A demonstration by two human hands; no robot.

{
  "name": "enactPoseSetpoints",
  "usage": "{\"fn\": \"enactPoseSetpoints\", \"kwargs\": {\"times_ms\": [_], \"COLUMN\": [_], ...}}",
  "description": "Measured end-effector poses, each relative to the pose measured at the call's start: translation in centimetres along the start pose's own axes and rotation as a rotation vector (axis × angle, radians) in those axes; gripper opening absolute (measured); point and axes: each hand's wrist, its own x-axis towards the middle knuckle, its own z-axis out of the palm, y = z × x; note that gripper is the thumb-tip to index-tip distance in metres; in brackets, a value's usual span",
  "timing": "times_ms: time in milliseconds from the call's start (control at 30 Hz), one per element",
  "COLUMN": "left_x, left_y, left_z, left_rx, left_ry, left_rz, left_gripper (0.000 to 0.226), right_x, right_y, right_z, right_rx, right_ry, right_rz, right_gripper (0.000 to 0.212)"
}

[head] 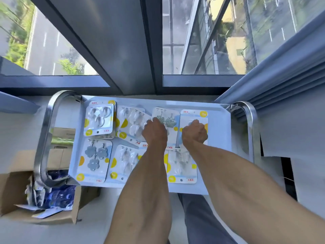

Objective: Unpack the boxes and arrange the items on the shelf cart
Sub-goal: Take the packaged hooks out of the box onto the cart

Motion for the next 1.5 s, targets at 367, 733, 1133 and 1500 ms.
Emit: {"fn": "enactPoseSetpoints", "kwargs": {"times_ms": [367,733,1133,1500], "left_x": [-5.8,-14.1,-16.0,-3.4], "left_y": [-14.2,-40.7,-62.0,-73.9], "left_z": [-11.8,-17.2,-12.6,-1.2], "left_rx": [-0.091,-0.220,-0.317,-0.412], "left_ry": [0.212,0.277,0.136,-0.019], "left_rz": [-0.052,-0.332,-0.688,-0.872], "left_gripper": [0.021,0.025,0.027,0.036], "right_x": [-17.1,-42.3,-55.3,-51.8], "right_y": [-8.9,-16.9,-22.6,-30.5], "right_z": [0.2,9.6,25.2,46.0], "right_rx": [0.132,0.167,-0.207,-0.493], "right_ry": [-0.035,-0.162,-0.426,-0.593], "right_rz": [-0.254,-0.567,-0.689,-0.651], "right_gripper": [0.027,0.021,0.025,0.027]}}
